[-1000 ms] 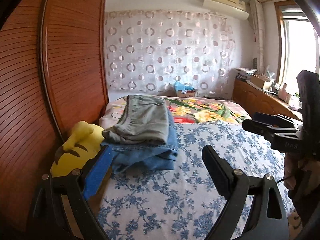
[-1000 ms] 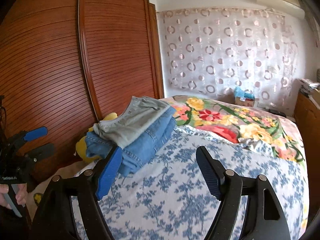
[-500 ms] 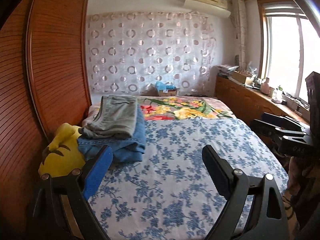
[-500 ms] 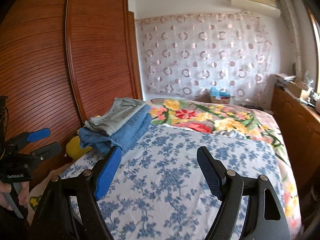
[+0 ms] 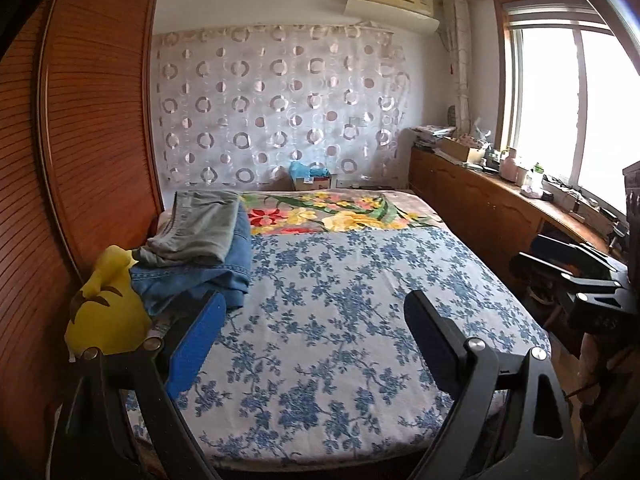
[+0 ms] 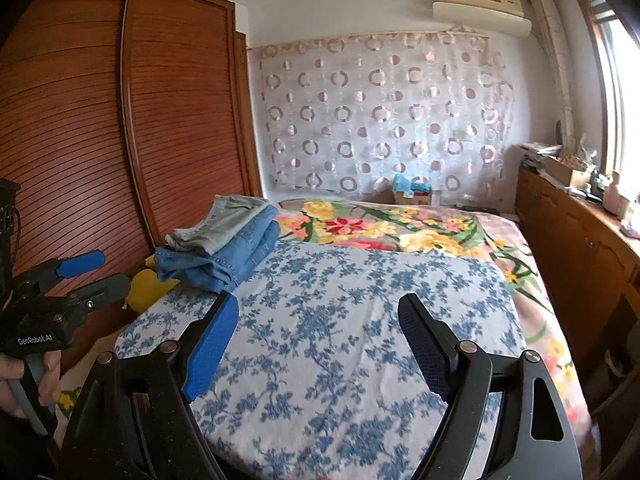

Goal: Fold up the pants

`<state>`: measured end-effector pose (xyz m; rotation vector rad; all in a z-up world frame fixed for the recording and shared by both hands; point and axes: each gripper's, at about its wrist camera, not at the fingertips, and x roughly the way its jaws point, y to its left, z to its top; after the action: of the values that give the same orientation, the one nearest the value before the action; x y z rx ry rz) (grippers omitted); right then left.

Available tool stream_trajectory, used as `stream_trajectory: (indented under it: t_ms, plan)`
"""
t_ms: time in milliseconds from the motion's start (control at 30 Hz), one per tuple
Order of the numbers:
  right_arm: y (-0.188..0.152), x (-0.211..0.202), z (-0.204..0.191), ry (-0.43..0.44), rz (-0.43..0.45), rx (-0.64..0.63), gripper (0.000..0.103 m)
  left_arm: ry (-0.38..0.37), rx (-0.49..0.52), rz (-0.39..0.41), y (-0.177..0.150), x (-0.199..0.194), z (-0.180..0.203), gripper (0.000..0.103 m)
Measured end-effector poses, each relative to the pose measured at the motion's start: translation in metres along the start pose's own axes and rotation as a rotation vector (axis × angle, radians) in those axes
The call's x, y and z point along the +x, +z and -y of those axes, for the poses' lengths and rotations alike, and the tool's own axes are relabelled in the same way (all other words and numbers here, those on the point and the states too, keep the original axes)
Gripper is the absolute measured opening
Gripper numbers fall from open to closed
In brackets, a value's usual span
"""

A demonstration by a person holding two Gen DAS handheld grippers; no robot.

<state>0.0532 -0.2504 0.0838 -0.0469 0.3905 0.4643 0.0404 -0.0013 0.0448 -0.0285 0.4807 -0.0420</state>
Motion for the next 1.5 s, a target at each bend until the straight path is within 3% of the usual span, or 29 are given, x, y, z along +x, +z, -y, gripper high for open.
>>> stream_trajectory:
  t_ms: [533, 1500]
  plan:
    - [-0.007, -0.040, -0.005, -0.086, 0.062, 0.052, 0.084, -0.018, 0.045, 0.042, 0.013, -0.026, 0.028, 0.091]
    - [-0.017, -0.056, 0.001, -0.146, 0.117, 0.048, 0.084, -0.010, 0.016, 0.090, 0.025, -0.050, 0.018, 0.091]
